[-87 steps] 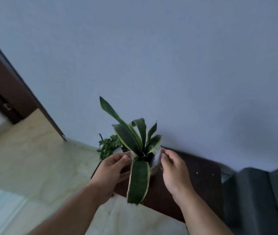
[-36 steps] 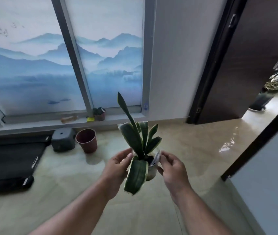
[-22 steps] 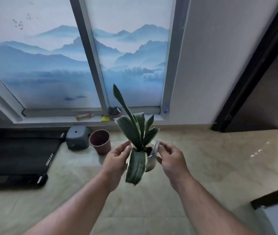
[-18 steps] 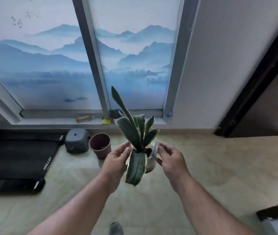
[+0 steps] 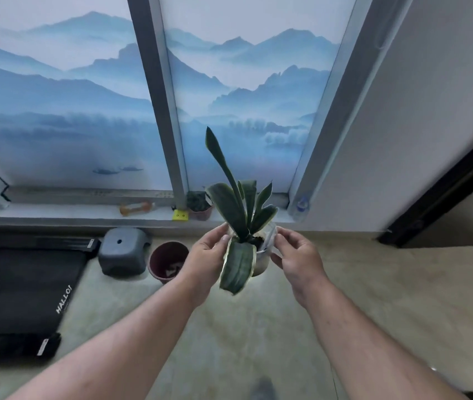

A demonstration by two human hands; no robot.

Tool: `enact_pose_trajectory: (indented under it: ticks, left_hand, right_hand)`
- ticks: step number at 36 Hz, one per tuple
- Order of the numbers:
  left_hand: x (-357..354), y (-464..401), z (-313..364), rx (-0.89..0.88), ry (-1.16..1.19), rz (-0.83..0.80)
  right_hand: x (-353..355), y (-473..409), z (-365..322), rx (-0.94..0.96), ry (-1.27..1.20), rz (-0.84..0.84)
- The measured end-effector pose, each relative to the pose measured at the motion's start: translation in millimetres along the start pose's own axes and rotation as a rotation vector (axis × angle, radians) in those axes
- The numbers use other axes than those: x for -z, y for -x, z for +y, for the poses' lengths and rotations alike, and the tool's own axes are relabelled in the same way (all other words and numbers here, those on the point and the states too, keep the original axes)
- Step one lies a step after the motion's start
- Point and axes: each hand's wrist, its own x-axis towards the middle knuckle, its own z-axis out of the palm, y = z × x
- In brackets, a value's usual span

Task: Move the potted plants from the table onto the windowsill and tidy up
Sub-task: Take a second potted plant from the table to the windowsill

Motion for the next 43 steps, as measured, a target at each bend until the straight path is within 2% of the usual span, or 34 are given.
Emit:
enact_pose_trajectory:
  ticks: [12, 14, 15, 20, 31, 38, 43]
  left_hand:
    - [-5, -184, 21, 0.129, -0.041, 0.031]
    - [-4, -192, 22, 0.144, -0.031, 0.045]
    - [-5, -236, 20, 0.161, -0.019, 0.061]
    - [-10, -279, 21, 0.158, -0.019, 0.074]
    - [16, -437, 18, 0.311, -0.019, 0.004]
    - [50, -553, -40, 0.416, -0.102, -0.038]
    - [66, -646, -112, 0.444, -0.082, -0.050]
  right_hand:
    - [-35, -189, -6, -0.091, -0.040, -0.002]
    - [-39, -199, -8, -0.104, -0.048, -0.012]
    - [-45, -242, -6, -0.122, -0.038, -0.019]
    - [-50, -283, -8, -0.153, -0.005, -0.003]
    - [-99, -425, 9, -0.251, 0.085, 0.075]
    - [-126, -535, 76, -0.324, 0.100, 0.091]
    - [-137, -627, 163, -0.389, 0.102, 0.029]
